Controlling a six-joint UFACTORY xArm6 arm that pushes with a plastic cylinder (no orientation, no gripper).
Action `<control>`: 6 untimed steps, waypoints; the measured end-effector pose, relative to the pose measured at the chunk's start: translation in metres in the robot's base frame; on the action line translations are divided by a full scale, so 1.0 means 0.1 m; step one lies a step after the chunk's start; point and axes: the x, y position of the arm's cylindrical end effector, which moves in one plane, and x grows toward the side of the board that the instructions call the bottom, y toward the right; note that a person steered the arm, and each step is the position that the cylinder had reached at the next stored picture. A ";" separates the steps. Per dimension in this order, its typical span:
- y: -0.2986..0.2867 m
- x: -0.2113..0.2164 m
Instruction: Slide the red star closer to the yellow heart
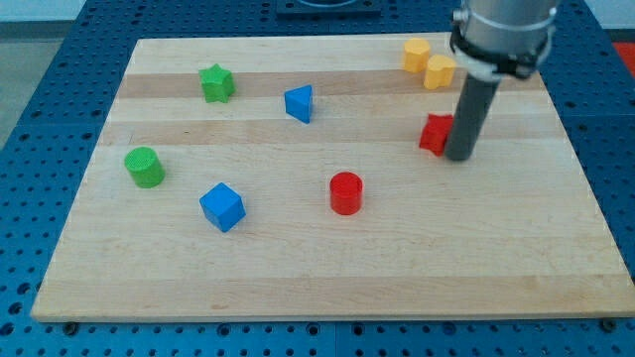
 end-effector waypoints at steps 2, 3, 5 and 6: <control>0.40 0.52; -0.13 -0.06; -0.16 0.28; -0.72 -0.03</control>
